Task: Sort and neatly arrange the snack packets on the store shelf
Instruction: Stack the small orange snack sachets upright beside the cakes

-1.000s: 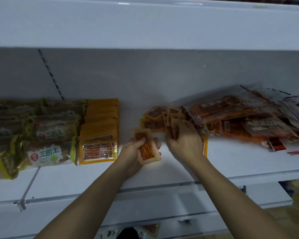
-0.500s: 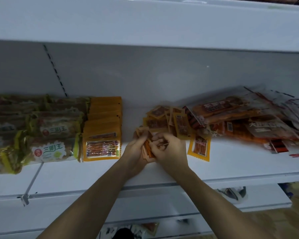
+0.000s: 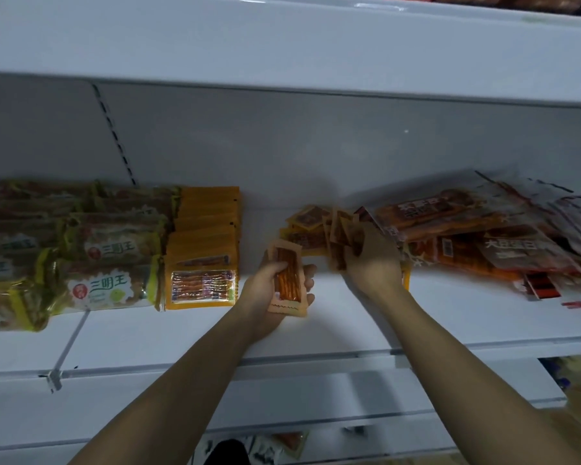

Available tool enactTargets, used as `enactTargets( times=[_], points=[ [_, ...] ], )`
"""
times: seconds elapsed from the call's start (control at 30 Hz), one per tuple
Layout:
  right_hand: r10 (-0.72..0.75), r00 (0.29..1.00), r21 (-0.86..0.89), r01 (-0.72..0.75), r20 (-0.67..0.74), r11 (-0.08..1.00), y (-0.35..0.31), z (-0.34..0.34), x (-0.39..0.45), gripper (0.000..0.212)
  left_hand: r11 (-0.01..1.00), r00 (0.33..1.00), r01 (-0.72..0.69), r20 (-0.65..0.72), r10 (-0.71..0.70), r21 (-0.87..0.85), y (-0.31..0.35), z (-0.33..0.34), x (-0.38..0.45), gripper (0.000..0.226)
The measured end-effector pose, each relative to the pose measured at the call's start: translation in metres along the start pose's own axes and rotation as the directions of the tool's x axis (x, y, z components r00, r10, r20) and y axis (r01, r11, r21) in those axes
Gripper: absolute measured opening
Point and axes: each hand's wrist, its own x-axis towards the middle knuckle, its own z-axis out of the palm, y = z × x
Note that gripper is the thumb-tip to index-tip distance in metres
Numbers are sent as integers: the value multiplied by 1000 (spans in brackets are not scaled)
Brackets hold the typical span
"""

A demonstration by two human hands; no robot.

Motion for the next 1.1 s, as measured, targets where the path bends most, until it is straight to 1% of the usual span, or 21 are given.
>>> enactTargets(
  times=[0.1,0.17,0.2,0.27,0.3,0.33,0.37,0.4,0.47,0.57,0.6,0.67,0.7,0.73,0.77,0.83,0.9,0.93,0.97,1.03,1.1],
  points=[
    [-50,965,113,82,-258,990,-8,-16,-10,7,996,998,-62,-19,63,68,-1,2,-2,46],
    [-2,952,333,110,-306,936,-26,-28,-23,13,990,994,-100,-29,103,103,-3,5,-6,43],
    [69,965,482,64,-254,874,-37,-32,-29,16,987,993,-110,-33,115,116,-3,7,-8,43],
    [220,975,737,-133,-22,663,-52,-25,-39,11,982,989,-134,-45,141,130,-3,10,-11,44],
    [261,960,800,-237,105,551,-57,-18,-43,14,980,987,-145,-48,153,133,-3,11,-12,42],
    [279,941,813,-313,193,490,-60,-10,-49,18,979,985,-158,-44,164,125,-4,12,-13,39],
    [278,931,797,-350,237,492,-63,-3,-55,19,979,983,-173,-38,178,112,-5,11,-12,35],
    [272,929,759,-362,249,541,-65,3,-58,16,978,981,-187,-38,191,97,-6,10,-10,35],
    [222,955,658,-296,196,692,-62,6,-55,12,978,979,-184,-69,191,93,-7,7,-7,36],
    [122,993,352,-116,5,929,-47,4,-22,13,992,990,-120,-67,123,48,-5,6,-9,37],
    [65,998,212,-62,-6,975,-40,7,-7,12,994,992,-103,-70,105,32,-5,6,-11,37],
    [19,990,-45,-13,138,999,-27,15,15,28,995,992,-98,-84,99,10,-4,6,-14,39],
    [28,974,-91,-8,224,996,-22,19,22,35,995,991,-99,-91,98,-6,-4,6,-14,42],
    [18,966,-96,7,260,995,-16,24,27,36,995,991,-98,-94,95,-32,-4,6,-15,45],
    [-23,970,-80,43,241,996,-13,25,30,31,994,992,-91,-91,86,-60,-3,7,-15,48],
    [-77,989,-32,81,129,996,-8,23,30,27,992,996,-69,-71,62,-106,0,7,-15,50],
    [-75,997,58,74,23,996,-10,15,23,33,993,998,-49,-50,43,-109,1,6,-13,63],
    [-115,993,128,114,-3,985,-15,8,15,37,994,998,-42,-45,37,-97,1,6,-12,71],
    [-208,978,200,208,-21,957,-23,0,4,42,995,998,-39,-50,35,-88,1,7,-11,74],
    [-431,901,219,429,-41,876,-41,-8,-27,50,995,998,-38,-55,33,-96,1,9,-11,68],
    [-485,874,250,466,19,849,-57,-5,-56,41,987,999,-47,-24,44,-150,1,10,-12,61]
  ],
)
